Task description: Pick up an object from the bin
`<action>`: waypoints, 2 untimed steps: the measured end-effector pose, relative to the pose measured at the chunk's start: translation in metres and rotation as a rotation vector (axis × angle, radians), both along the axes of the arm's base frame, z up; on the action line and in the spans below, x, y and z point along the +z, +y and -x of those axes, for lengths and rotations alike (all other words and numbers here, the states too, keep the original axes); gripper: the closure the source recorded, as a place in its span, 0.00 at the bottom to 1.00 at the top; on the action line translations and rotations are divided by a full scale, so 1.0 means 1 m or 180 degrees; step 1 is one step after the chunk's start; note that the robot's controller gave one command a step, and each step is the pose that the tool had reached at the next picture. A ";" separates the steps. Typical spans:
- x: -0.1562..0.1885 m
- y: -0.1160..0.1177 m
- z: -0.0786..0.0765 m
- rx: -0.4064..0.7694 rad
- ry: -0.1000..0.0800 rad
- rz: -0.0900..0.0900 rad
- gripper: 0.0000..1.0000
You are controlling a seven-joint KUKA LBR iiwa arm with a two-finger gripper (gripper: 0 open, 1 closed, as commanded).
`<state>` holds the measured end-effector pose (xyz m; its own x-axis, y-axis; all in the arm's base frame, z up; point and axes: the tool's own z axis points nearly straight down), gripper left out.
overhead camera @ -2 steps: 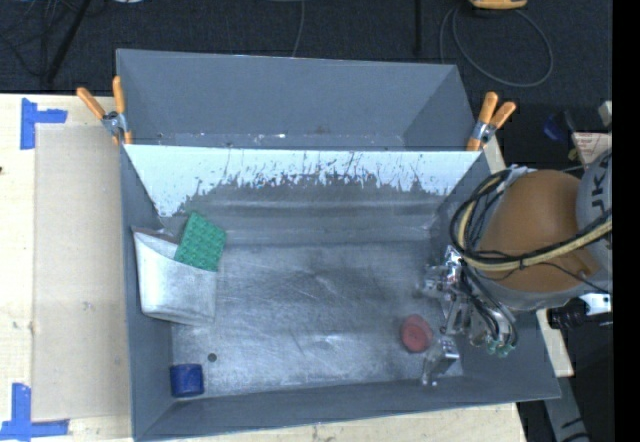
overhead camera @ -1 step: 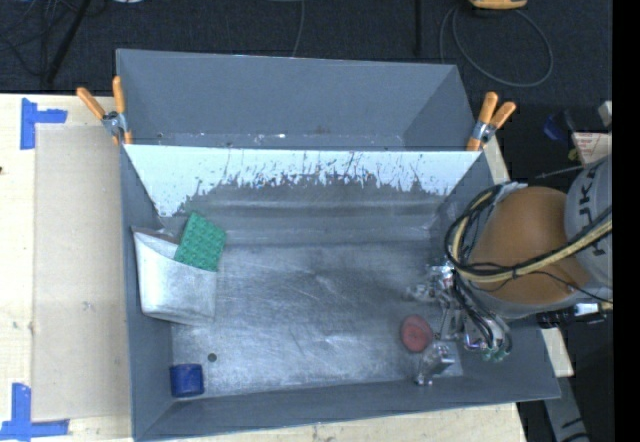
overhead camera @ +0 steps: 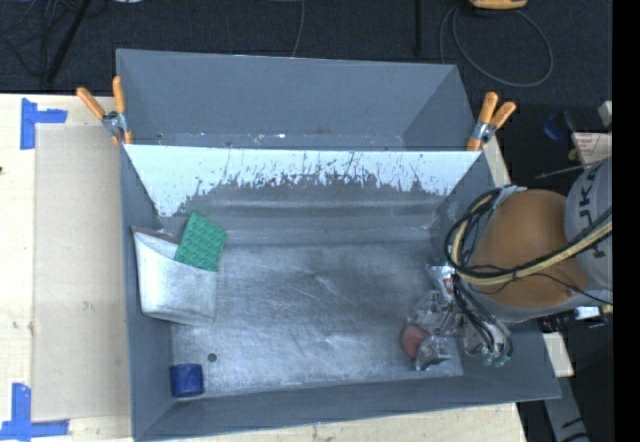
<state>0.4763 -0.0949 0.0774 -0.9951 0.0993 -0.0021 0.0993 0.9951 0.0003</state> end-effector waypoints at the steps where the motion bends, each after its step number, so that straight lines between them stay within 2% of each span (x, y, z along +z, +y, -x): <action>1: 0.207 -0.012 -0.021 0.0059 -0.0022 0.0007 1.00; 2: 0.181 -0.026 -0.030 0.0808 0.0011 -0.0002 1.00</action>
Offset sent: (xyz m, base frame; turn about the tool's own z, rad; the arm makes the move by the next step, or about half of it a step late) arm 0.0185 -0.0123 0.2026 -0.0194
